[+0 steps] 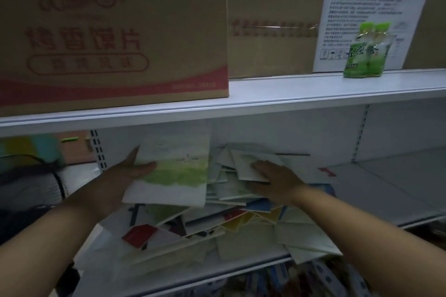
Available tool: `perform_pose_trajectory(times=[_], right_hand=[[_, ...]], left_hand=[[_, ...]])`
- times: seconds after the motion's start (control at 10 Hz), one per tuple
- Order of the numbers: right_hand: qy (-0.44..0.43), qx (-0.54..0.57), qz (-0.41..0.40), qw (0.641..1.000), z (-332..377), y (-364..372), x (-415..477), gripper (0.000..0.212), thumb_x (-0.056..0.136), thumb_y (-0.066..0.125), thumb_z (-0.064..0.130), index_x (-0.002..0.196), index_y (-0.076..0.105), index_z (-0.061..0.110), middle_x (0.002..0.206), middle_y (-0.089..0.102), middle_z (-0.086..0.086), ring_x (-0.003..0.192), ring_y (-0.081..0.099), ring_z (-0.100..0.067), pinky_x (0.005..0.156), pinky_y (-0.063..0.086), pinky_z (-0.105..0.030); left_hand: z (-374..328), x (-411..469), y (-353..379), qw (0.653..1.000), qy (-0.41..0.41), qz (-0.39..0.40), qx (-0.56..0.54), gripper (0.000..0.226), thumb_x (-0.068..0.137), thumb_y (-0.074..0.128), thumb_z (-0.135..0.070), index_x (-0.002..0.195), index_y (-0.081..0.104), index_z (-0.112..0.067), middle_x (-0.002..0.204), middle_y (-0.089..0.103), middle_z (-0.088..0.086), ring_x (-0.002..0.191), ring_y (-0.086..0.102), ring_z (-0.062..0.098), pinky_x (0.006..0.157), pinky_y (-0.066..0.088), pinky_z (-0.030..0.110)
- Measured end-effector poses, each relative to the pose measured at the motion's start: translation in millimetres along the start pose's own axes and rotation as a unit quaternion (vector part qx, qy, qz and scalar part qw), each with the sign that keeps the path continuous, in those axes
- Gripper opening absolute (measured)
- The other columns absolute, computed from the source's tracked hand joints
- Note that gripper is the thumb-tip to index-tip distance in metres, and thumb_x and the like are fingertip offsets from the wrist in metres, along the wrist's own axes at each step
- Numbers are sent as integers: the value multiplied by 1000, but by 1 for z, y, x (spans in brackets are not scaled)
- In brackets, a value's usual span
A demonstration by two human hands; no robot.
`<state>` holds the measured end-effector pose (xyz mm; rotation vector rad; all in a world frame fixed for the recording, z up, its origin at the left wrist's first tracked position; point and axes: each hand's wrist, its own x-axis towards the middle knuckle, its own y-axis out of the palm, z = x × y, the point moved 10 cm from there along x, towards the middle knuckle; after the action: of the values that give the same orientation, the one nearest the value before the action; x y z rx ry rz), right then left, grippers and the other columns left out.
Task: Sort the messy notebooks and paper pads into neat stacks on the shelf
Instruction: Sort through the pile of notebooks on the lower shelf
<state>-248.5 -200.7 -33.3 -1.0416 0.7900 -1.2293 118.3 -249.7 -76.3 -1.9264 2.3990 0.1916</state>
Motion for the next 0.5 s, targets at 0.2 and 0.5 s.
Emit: perform_pose_trajectory(times=[0.2,0.5], right_hand=[[-8,14,-166,986,3,-39,-6,45,100,40,24,144,35,31,138,53,-5,117,54,-25,85,41,-24],[-337,-83,-279,895,148,-42,-55,55,62,76,2,116,67,14,119,67,-8,99,68,-32,70,57,-44]], left_hand=[[-54,-62,81,992,63,-81,-68,42,88,57,-4,120,55,-32,108,69,3,90,67,23,59,59,31],[-76,-58,154,987,82,-135,-27,36,94,49,-39,129,40,-33,113,52,-13,84,53,8,62,48,28]])
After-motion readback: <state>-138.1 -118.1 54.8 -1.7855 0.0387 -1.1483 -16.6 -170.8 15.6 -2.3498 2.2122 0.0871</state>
